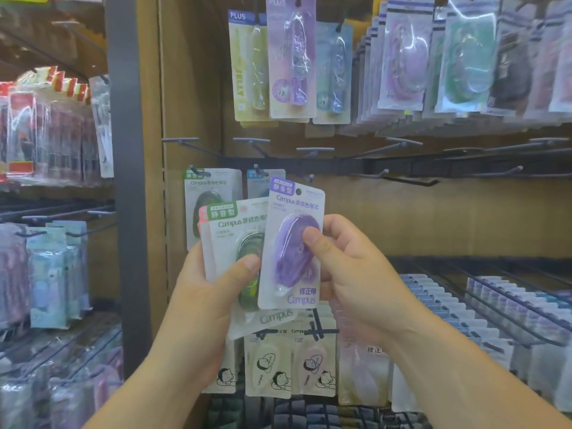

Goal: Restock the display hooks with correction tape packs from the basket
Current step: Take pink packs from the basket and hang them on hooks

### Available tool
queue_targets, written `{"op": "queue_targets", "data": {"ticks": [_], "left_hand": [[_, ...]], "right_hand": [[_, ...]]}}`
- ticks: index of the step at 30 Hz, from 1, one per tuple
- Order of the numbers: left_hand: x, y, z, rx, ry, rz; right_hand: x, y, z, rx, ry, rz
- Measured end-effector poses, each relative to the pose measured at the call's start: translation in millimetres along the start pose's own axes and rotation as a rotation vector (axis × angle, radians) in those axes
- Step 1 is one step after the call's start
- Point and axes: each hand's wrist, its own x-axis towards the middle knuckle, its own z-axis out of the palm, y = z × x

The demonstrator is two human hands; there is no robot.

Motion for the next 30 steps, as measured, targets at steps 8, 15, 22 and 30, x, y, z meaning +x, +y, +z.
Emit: {"op": "queue_targets", "data": {"ticks": [8, 15, 22, 30], "left_hand": [[6, -2, -4, 0.043, 0.182, 0.056], [4, 2, -17, 0.077, 0.2, 0.064], [0, 6, -25, 0.065, 0.197, 0.063], [-5, 10, -31, 0.057, 0.177, 0.046]], "right_hand": [[16, -16, -24, -0.227, 0.11, -0.086], [51, 2, -31, -0.486, 0.275, -0.044], [106, 16, -38, -0.573, 0.357, 0.069], [145, 28, -47, -0.619, 0.399, 0.134]]}}
